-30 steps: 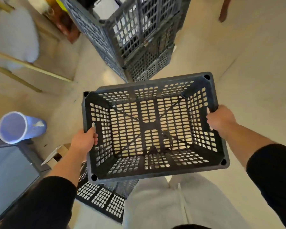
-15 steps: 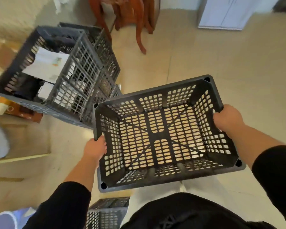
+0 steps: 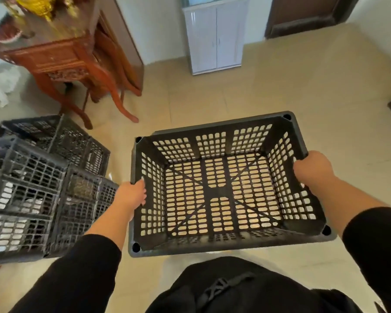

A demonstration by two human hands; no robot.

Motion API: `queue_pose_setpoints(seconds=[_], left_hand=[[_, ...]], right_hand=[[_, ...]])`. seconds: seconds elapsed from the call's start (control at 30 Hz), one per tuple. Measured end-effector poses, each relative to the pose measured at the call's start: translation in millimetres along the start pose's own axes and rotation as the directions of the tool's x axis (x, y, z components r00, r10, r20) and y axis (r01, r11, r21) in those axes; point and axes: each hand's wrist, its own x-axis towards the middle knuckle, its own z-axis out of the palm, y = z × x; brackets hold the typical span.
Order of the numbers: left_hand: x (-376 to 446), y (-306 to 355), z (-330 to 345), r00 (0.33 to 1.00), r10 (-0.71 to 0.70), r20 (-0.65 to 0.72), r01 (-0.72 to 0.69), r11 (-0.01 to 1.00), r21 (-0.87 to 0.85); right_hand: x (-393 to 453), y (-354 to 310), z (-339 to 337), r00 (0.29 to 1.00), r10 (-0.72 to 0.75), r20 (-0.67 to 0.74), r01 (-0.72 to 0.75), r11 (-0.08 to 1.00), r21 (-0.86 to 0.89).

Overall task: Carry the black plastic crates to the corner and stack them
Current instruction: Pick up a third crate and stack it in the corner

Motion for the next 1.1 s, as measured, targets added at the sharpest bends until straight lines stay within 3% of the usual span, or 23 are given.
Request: queue_pose_setpoints(seconds=[0.23,0.53,0.93,1.1], left_hand=[[40.9,124.2,102.0,0.988,0.113,0.1,-0.128,0.979,0.158],[120.5,300.4,238.8,0.918,0.173,0.357,-0.297,0.896,0.33],[124.3,489.4,467.9,0.771,0.242,0.589,-0.553,0.713,0.431],[99.7,542.1,576.4,0.713,0.294,0.637,-0.649,0.619,0.441]], right_hand=[[68.7,41.4,-51.7,0.967,0.248,-0.058,-0.238,0.961,0.138],[151.4,43.0,-102.4,0.856,0.496,-0.144,-0.45,0.854,0.262],[239.9,87.5,-181.0,0.649,0.745,-0.154,-0.576,0.613,0.541],[302.3,134.3,-230.3,0.636,0.751,-0.177,-0.563,0.608,0.559]])
